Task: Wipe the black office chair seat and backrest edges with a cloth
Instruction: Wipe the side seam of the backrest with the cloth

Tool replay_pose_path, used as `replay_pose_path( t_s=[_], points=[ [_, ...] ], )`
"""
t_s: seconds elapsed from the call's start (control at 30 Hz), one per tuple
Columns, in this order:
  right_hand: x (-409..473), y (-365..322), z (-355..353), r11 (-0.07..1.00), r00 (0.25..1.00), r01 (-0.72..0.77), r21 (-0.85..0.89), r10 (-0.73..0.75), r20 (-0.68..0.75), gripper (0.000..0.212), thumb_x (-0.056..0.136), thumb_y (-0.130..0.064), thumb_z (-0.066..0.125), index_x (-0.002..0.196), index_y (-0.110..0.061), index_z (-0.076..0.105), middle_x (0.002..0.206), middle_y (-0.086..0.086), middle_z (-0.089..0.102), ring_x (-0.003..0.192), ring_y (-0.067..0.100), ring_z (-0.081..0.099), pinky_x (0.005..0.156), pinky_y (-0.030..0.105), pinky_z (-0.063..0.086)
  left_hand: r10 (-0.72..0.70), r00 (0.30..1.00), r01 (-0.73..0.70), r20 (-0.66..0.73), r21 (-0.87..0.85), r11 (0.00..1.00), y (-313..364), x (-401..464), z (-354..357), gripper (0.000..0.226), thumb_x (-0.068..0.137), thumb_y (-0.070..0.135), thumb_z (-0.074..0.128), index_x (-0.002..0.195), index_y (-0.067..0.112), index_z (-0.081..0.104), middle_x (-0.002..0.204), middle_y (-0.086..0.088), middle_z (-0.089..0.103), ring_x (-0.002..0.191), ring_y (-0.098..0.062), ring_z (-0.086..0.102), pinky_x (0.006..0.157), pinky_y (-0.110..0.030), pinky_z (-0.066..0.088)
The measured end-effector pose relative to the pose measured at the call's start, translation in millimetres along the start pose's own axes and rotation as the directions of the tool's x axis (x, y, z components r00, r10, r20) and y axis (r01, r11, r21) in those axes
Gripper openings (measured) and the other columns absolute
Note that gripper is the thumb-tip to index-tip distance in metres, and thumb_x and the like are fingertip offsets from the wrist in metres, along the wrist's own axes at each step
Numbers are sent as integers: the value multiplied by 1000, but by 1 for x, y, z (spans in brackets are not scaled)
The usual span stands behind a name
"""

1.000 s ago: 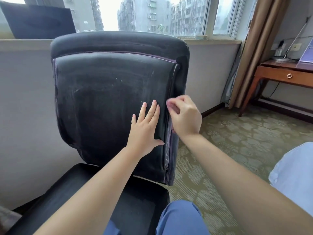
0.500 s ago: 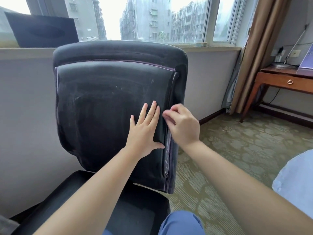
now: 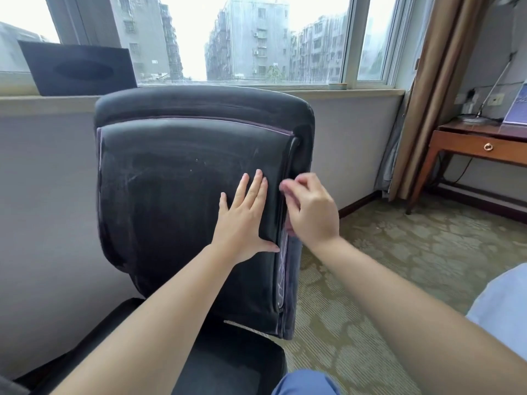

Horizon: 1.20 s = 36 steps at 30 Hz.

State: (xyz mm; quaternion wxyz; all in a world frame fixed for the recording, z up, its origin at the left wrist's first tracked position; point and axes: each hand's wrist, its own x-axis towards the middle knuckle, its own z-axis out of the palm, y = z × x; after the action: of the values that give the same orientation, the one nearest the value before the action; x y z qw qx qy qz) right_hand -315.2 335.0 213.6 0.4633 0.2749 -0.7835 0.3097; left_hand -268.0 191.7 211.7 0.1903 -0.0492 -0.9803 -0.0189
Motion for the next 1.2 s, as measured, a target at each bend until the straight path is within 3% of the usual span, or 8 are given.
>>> replay_pose_path(
  t_s=[0.17,0.37,0.47,0.67,0.77,0.93,1.1,1.2],
  points=[
    [56,-3,-3,997,998,-61,-41,60,-11,12,89,-16,62,92,-9,72,92,8,63,76,27,62,63,27,46,19,1000,-19,9,28,999,-4,6,-10,133,64,68,70,148,17,-21,144,10,-39,142,-17,-27,116,-56,3],
    [-11,-4,-1,1000,999,17,-17,-16,49,10,86,-15,65,92,-11,72,90,3,63,73,20,63,55,30,56,34,999,-34,15,11,999,-5,10,-14,131,66,64,71,149,18,-19,143,12,-39,142,-17,-28,117,-55,6],
    [15,-1,-6,996,997,45,-73,-40,63,6,86,-17,65,87,-15,71,86,1,61,72,21,61,50,28,51,40,999,-41,26,34,999,-5,11,-15,132,65,67,70,148,18,-20,142,11,-41,141,-17,-30,117,-56,3],
    [79,-6,-4,991,994,-106,-84,105,-18,15,92,-15,57,94,-7,70,97,10,60,84,28,58,65,35,50,48,999,-48,-1,20,999,-7,24,-23,132,64,71,68,149,18,-19,144,11,-38,140,-18,-31,116,-58,2],
    [57,-7,4,995,996,-67,-77,63,-59,6,86,-8,64,87,-6,69,91,11,59,77,27,59,61,28,46,47,999,-47,-26,6,999,-8,29,-23,131,64,71,68,149,19,-17,145,12,-38,137,-14,-33,116,-58,3],
    [27,-2,3,997,1000,30,-66,-30,7,5,81,-6,70,86,-7,71,87,9,60,73,25,62,54,26,49,55,997,-55,-45,9,998,-10,28,-19,131,64,71,67,149,20,-18,146,13,-36,135,-12,-34,116,-57,6],
    [75,-4,-2,994,993,-106,-35,104,-61,12,89,-13,61,92,-8,71,94,8,60,81,26,60,63,34,52,61,998,-60,-35,30,998,-10,26,-18,132,63,74,66,142,21,-25,145,12,-38,135,-13,-34,116,-57,5],
    [45,-3,6,998,997,-67,4,67,-49,8,87,-11,63,90,-8,70,93,7,58,78,23,59,64,30,51,42,999,-41,-29,15,999,-9,21,-13,133,63,71,67,145,19,-23,144,12,-39,135,-12,-34,116,-57,6]
  ],
)
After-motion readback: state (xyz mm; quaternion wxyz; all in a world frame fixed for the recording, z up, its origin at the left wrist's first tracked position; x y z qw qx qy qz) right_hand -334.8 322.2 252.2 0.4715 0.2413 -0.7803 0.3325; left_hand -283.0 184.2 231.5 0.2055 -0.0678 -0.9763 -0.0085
